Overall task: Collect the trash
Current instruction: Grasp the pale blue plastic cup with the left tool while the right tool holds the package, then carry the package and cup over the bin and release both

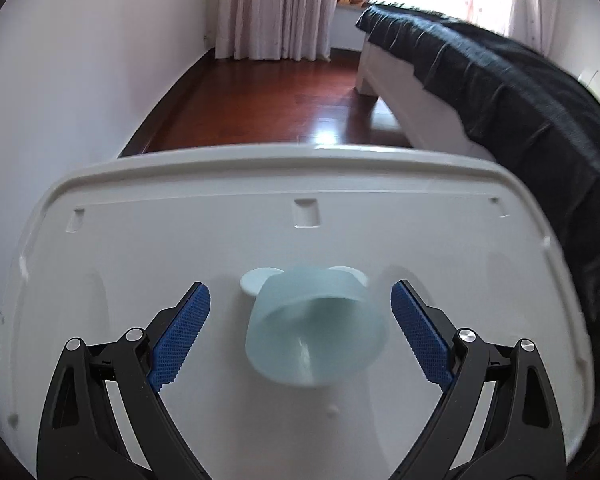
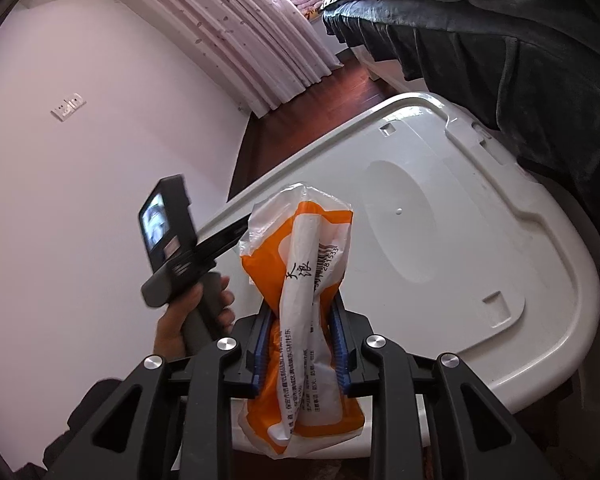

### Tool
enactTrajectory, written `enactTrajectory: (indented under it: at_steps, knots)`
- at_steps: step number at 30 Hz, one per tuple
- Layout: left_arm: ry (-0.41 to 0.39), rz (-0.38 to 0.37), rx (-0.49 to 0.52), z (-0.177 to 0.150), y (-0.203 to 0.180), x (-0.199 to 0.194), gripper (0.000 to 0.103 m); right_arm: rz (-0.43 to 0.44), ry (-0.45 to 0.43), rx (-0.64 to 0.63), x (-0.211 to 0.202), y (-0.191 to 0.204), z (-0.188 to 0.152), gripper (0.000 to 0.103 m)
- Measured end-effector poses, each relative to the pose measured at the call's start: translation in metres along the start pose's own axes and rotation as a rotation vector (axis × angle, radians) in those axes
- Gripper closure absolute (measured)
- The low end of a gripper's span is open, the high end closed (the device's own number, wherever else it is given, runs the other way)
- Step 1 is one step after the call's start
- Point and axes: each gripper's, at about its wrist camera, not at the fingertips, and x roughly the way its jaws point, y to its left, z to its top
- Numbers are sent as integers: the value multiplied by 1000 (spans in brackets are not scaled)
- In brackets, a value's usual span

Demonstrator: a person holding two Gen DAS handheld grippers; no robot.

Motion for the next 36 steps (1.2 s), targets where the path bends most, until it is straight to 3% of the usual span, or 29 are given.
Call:
enactTrajectory:
  at_steps: [2,3,4,5,12,18,29,36]
  knots:
    - [14,5,-7,-3,0,10,14,5,18,22,5,-4,-1,77]
    - [12,17,-8,-5,0,11,19,10,23,32,4,-5,-2,77]
    - [6,12,-8,-8,1,13,25,11,27,38,6,-6,-1,77]
    - [10,-16,-4,-10,1,13,42,6,26,37,6,-4,-2,77]
    - [-50,-41,24,-23,2,-6,43,-5,25,4,12,4,-5,77]
    - [-122,-46,85,-47,2,-59,43,-25,6,-16,10,9,-8,77]
    - [-158,-48,61,-166,39,-198,43,-60,-27,-56,3,14,-17,76]
    - [-148,21,37,-249,57,-264,43,-48,-19,-225,-5,38,-57,76]
